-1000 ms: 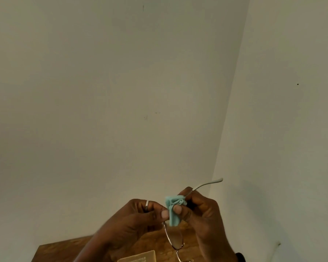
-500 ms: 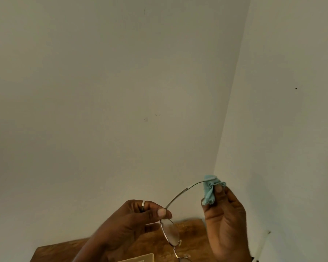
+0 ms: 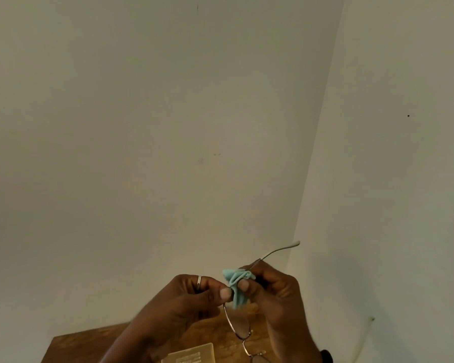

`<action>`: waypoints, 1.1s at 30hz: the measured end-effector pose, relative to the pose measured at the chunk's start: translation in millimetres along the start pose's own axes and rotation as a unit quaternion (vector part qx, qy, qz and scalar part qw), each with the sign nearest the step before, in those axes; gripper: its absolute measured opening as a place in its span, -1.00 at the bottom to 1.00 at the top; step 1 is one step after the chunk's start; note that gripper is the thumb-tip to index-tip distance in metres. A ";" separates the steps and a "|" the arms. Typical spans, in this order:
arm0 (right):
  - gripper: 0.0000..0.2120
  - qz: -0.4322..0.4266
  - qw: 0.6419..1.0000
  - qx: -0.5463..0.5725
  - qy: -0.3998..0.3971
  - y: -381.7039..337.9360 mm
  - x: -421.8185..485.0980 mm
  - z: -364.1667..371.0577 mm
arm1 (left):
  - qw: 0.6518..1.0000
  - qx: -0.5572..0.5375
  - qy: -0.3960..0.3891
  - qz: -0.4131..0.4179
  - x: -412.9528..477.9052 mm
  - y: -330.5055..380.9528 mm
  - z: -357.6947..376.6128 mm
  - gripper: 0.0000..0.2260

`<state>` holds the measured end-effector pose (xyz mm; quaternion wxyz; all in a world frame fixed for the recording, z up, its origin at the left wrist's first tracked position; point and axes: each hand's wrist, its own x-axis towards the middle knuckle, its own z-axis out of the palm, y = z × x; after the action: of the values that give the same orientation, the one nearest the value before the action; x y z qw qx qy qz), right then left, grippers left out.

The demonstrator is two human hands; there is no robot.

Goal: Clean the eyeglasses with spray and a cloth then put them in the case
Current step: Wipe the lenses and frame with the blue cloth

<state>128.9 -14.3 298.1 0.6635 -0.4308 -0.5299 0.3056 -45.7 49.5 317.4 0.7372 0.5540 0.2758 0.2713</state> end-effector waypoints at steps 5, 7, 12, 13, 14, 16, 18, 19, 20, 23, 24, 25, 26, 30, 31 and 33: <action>-0.44 0.044 0.988 0.130 0.067 -3.3 9.6 -5.0 | 0.998 0.053 0.028 0.017 -3.7 -3.2 1.0 -0.58; -0.43 0.049 0.977 0.181 0.098 -3.6 15.1 -12.2 | 0.998 0.054 0.042 0.016 -5.4 -4.8 1.0 -0.58; -0.74 0.084 0.957 0.210 0.184 17.8 11.6 -34.5 | 0.992 -0.001 0.127 0.021 -6.2 -16.5 -1.1 -0.64; -0.72 0.101 0.957 0.185 0.198 28.1 6.9 -39.4 | 0.988 -0.032 0.148 0.022 -6.5 -20.9 -3.1 -0.67; -0.65 0.116 0.958 0.156 0.211 37.7 1.1 -42.9 | 0.982 -0.070 0.172 0.021 -6.5 -26.1 -6.4 -0.69; -0.40 0.126 0.960 0.089 0.233 56.8 -14.6 -46.4 | 0.965 -0.145 0.217 0.013 -5.0 -37.3 -14.5 -0.69; -0.35 0.134 0.959 0.024 0.247 67.1 -30.4 -46.4 | 0.947 -0.196 0.253 0.002 -3.5 -44.9 -22.0 -0.68; -0.48 0.140 0.962 0.012 0.234 67.5 -37.9 -46.4 | 0.940 -0.212 0.266 -0.005 -3.1 -48.0 -24.8 -0.68; -0.64 0.147 0.966 0.006 0.212 63.7 -43.9 -43.6 | 0.935 -0.222 0.275 -0.011 -2.3 -50.2 -26.7 -0.69; -0.76 0.098 0.986 -0.018 0.137 57.3 -52.9 -35.4 | 0.930 -0.237 0.281 -0.021 -0.7 -56.5 -29.2 -0.71; -0.73 0.060 0.990 -0.031 0.124 57.1 -53.4 -32.2 | 0.930 -0.238 0.280 -0.025 0.3 -58.3 -29.1 -0.69; -0.70 0.016 0.991 -0.059 0.120 55.4 -52.9 -27.6 | 0.929 -0.240 0.280 -0.028 0.8 -59.9 -28.8 -0.66; -0.67 -0.018 0.989 -0.093 0.117 53.8 -51.5 -23.4 | 0.929 -0.243 0.279 -0.030 1.7 -61.1 -28.3 -0.64; -0.74 -0.066 0.974 -0.176 0.126 59.7 -45.8 -16.8 | 0.931 -0.241 0.271 -0.037 3.3 -63.9 -24.3 -0.58; -0.76 -0.079 0.969 -0.192 0.136 63.1 -44.2 -16.2 | 0.932 -0.239 0.269 -0.037 2.6 -64.8 -23.0 -0.57; -0.77 -0.087 0.961 -0.211 0.153 68.3 -42.3 -14.6 | 0.936 -0.231 0.261 -0.037 2.1 -65.7 -20.0 -0.59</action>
<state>135.9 -24.2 217.4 0.6543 -0.5553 -0.5101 0.0586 -52.1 48.6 249.0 0.7563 0.2674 0.4088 0.4352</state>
